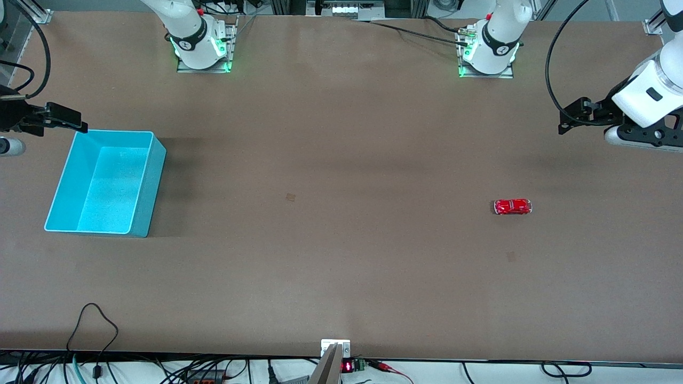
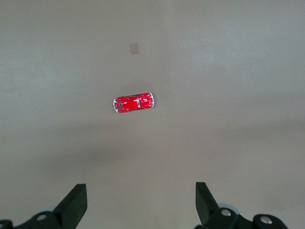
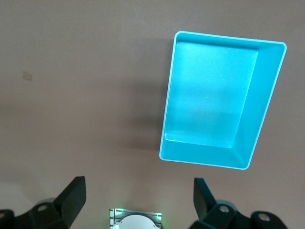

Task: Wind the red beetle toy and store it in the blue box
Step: 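Move the left gripper down over the red toy car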

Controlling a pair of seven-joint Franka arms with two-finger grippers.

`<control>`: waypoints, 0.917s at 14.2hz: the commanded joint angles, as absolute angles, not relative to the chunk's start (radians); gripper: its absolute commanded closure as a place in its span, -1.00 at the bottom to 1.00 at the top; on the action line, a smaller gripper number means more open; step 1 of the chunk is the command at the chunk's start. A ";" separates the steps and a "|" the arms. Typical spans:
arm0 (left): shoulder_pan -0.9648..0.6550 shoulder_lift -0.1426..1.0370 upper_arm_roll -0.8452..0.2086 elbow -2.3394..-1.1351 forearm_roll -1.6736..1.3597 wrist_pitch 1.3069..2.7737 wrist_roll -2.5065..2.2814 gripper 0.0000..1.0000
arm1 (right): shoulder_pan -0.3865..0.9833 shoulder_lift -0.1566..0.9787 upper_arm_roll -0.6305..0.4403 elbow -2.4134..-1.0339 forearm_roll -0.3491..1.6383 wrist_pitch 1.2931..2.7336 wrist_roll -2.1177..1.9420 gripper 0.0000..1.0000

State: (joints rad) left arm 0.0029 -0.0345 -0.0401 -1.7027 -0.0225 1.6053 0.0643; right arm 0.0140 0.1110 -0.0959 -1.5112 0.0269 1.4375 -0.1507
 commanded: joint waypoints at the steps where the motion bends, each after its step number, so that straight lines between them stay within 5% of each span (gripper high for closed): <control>1: 0.015 -0.023 -0.041 -1.674 -0.034 1.589 0.087 -1.00 | 0.009 0.109 -0.094 -1.509 0.046 1.437 -0.140 -1.00; 6: 0.015 -0.021 -0.041 -1.674 -0.035 1.583 0.089 -1.00 | 0.014 0.109 -0.094 -1.509 0.046 1.448 -0.140 -1.00; 13: -0.008 -0.015 -0.057 -1.687 -0.046 1.326 0.106 -1.00 | 0.011 0.110 -0.094 -1.509 0.046 1.448 -0.138 -1.00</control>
State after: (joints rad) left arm -0.0014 -0.0312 -0.0478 -1.7017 -0.0259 1.3853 0.0863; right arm 0.0145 0.1111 -0.0956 -1.5112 0.0273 1.4430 -0.1507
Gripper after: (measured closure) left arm 0.000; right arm 0.000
